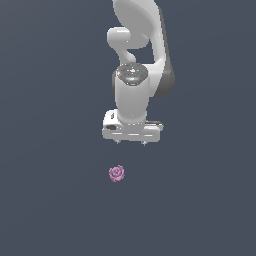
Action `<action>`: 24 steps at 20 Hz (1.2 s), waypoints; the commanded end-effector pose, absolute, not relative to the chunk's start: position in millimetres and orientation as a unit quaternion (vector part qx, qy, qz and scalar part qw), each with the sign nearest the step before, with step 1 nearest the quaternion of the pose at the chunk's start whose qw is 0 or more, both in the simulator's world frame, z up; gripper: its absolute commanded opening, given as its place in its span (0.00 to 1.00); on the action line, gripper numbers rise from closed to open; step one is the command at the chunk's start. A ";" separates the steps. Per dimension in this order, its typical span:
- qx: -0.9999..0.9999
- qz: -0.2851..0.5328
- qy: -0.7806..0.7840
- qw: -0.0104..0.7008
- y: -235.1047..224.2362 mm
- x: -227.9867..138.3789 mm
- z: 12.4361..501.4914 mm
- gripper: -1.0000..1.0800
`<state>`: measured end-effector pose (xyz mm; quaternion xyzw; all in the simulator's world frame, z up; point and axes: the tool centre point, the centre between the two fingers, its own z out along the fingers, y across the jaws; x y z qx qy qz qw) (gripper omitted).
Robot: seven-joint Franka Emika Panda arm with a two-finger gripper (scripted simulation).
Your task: Pick up the object and move it to a goal position.
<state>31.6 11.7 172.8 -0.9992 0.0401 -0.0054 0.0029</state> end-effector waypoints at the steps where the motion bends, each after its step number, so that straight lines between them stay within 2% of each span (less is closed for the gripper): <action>1: -0.997 -0.004 0.072 0.004 5.4 40.6 165.2 0.96; 13: -0.968 0.000 0.252 0.003 -31.9 87.2 115.9 0.96; 24: -0.946 0.000 0.325 0.000 -47.8 103.5 92.1 0.96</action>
